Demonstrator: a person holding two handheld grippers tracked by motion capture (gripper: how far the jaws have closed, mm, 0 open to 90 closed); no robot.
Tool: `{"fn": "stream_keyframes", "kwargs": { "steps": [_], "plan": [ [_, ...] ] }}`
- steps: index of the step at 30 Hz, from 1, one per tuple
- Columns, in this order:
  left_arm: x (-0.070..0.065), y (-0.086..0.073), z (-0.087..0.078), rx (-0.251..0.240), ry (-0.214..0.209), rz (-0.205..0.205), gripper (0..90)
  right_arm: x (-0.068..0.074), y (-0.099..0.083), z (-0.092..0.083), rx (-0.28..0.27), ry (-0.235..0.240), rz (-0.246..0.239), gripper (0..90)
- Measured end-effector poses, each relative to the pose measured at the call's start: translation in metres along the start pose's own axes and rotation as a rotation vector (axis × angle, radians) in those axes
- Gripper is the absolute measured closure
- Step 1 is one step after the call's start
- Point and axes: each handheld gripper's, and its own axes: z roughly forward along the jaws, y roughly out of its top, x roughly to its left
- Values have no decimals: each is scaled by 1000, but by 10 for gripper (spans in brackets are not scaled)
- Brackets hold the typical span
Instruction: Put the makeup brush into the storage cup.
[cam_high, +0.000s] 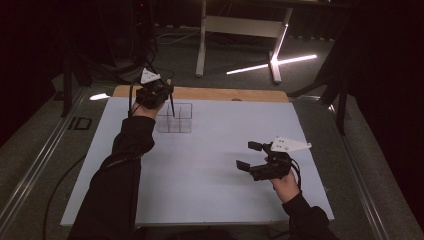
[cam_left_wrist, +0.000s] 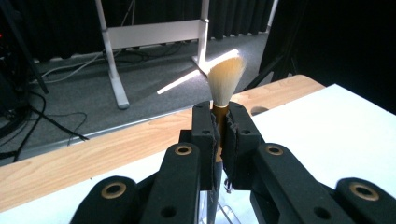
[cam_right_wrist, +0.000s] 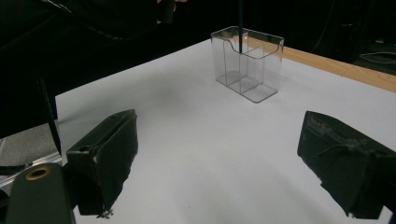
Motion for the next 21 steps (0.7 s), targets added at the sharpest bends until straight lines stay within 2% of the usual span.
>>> {"fn": "stream_keyframes", "kwargs": {
  "steps": [15,21],
  "plan": [
    [1,-14,12,39,-5,-42,836,0,-1,0,1,-1,2,120],
    [1,-19,16,49,13,-60,835,-1,-1,-1,1,-4,-2,120]
  ]
}}
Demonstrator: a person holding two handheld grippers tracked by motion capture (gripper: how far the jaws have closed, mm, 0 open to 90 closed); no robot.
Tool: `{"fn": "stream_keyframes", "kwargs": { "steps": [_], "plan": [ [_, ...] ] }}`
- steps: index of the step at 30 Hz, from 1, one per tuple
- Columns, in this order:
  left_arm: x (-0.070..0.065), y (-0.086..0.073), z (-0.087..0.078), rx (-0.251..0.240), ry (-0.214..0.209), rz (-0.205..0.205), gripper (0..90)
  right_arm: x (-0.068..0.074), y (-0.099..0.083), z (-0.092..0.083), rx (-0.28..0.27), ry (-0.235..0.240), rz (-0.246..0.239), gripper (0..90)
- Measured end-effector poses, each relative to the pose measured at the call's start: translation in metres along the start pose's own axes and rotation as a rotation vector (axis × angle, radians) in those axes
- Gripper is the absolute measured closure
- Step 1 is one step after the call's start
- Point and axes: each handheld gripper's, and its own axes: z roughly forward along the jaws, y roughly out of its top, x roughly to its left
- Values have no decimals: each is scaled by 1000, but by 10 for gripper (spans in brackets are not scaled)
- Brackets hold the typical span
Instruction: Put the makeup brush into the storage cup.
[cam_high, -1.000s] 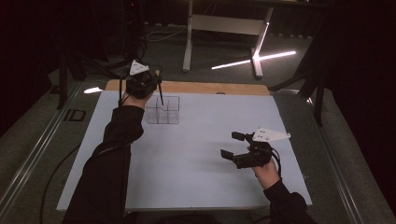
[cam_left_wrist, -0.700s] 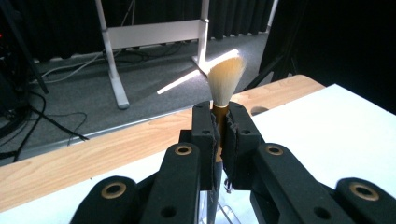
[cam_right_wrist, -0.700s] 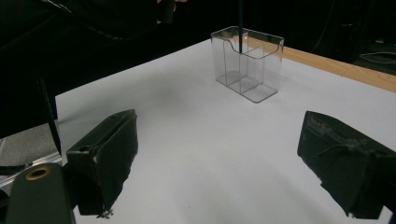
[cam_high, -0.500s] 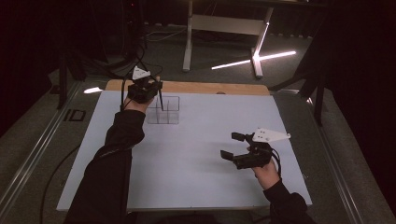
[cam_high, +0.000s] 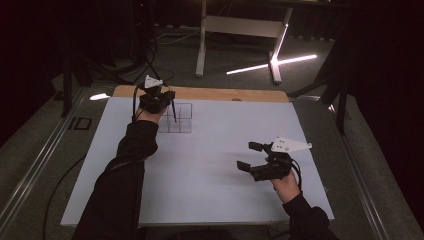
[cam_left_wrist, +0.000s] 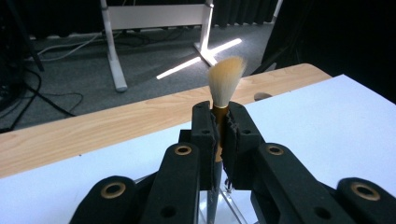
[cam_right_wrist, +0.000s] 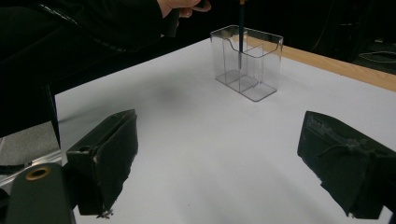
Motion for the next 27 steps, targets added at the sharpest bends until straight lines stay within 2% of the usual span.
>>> {"fn": "stream_keyframes", "kwargs": {
  "steps": [5,9,19,21,22,23,24,27],
  "plan": [
    [1,-2,2,8,-7,-11,835,0,-1,0,2,2,2,120],
    [-2,-4,4,24,-1,12,835,0,0,0,2,0,1,120],
    [2,-8,7,39,-6,-31,825,-1,-2,1,11,-6,-1,120],
    [2,-6,7,34,-19,-47,748,-1,-2,1,11,-8,-2,120],
    [1,-5,6,36,13,-42,676,-2,-2,0,11,-9,-2,120],
    [0,-3,5,33,23,-43,590,-2,-2,0,8,-10,-2,120],
    [-1,-1,5,35,11,-49,546,-2,-2,0,9,-11,-2,120],
    [-4,5,2,28,29,-55,407,-2,-2,-1,8,-13,-1,120]
  ]
}}
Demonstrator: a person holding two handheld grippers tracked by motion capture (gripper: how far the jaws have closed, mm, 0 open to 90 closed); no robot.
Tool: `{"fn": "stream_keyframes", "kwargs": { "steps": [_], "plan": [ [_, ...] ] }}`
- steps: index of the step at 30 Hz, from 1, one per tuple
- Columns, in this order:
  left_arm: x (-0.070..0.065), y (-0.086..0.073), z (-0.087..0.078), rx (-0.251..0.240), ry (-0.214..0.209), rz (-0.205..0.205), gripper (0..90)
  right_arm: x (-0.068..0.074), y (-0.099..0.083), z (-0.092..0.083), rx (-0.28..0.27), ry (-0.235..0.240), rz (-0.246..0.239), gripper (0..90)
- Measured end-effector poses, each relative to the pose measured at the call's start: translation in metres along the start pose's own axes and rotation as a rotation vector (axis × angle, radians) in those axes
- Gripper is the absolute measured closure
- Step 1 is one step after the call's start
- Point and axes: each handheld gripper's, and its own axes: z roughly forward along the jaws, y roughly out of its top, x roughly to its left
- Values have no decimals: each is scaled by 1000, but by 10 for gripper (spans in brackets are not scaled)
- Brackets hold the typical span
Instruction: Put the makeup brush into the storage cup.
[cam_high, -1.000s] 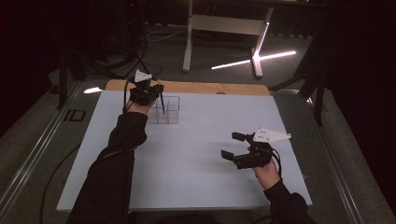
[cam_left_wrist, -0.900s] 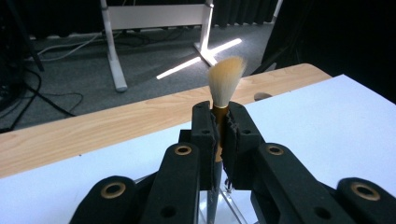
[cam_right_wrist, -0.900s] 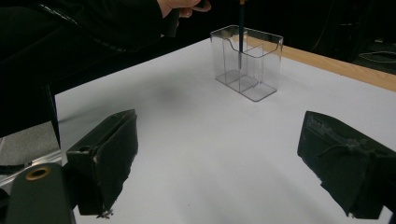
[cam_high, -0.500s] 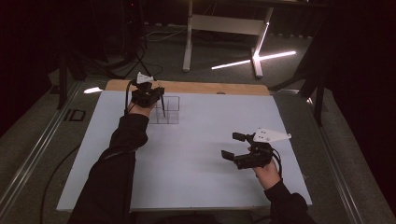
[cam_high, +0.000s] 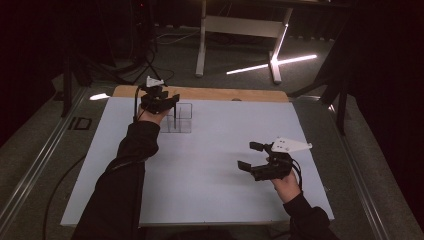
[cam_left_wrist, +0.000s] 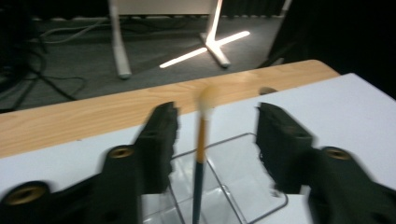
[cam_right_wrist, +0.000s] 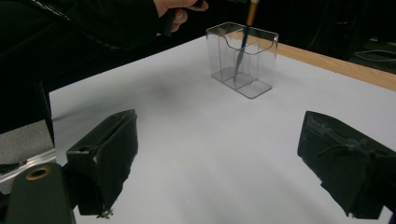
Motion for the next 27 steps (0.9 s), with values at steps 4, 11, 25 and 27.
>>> {"fn": "stream_keyframes", "kwargs": {
  "steps": [4,11,25,27],
  "plan": [
    [-3,6,-3,8,19,-3,264,0,0,0,-1,-2,2,120],
    [-6,13,-13,-7,5,-6,193,-1,0,0,-2,-2,4,120],
    [-8,16,-38,-8,-105,-20,0,0,-1,0,4,-7,-2,120],
    [-10,15,-41,-12,-82,15,0,-1,-1,0,3,-8,0,120]
  ]
}}
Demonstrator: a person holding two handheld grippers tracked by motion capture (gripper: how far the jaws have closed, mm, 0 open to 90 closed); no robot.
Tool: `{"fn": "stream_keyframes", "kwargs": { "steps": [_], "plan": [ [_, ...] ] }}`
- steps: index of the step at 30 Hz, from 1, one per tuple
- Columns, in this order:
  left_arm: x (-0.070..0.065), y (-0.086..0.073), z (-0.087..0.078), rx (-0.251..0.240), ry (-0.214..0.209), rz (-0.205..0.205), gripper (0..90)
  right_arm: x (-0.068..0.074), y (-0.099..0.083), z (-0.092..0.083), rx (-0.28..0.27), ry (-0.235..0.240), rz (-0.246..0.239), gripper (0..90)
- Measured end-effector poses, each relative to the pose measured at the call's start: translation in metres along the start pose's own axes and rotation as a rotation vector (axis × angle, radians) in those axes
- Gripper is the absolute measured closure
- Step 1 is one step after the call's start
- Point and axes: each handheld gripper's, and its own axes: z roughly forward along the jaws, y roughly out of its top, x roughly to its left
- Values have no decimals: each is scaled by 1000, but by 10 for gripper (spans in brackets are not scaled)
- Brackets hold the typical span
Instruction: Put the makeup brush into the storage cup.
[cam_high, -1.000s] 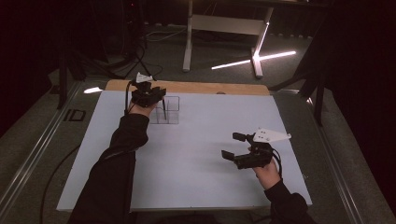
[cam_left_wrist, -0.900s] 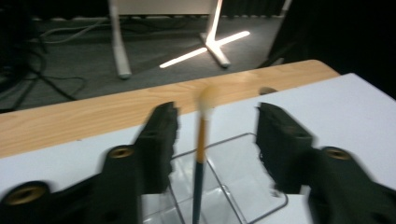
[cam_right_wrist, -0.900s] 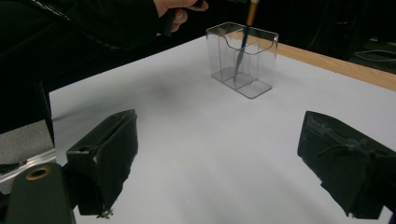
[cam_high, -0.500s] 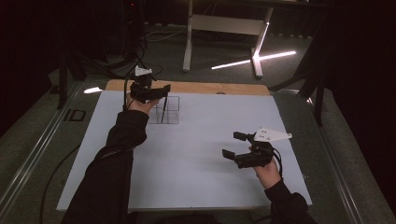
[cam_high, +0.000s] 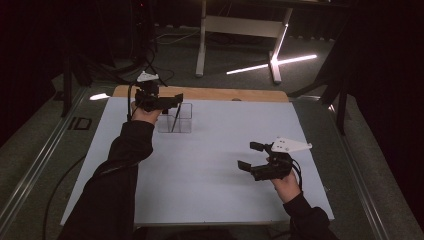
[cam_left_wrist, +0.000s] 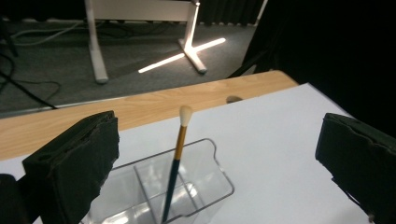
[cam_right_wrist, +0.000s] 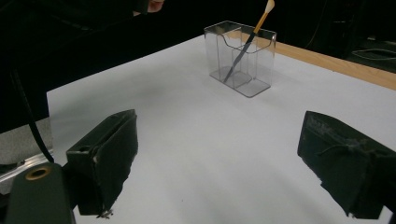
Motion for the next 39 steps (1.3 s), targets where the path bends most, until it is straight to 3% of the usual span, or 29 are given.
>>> {"fn": "stream_keyframes", "kwargs": {
  "steps": [2,7,10,12,15,18,32,39],
  "plan": [
    [-2,-1,-3,-13,26,31,0,-1,0,0,-2,-1,5,120],
    [-2,-1,-10,-50,10,40,0,-2,-1,-1,-1,-3,7,120],
    [-3,-2,-13,-54,-26,34,0,-1,-1,-1,0,-3,6,120],
    [-6,-2,-18,-53,-50,65,0,-1,-1,-1,1,-5,4,120],
    [-9,-3,-24,-57,-98,83,0,-1,-2,-2,-1,-9,6,120],
    [-12,-4,-33,-69,-119,95,0,-2,-2,-2,-1,-10,8,120],
    [-26,-14,-74,-114,-182,160,0,-2,-1,-3,-7,-12,11,120],
    [-29,-30,-90,-114,-210,176,0,-3,0,-4,-18,-1,23,121]
  ]
}}
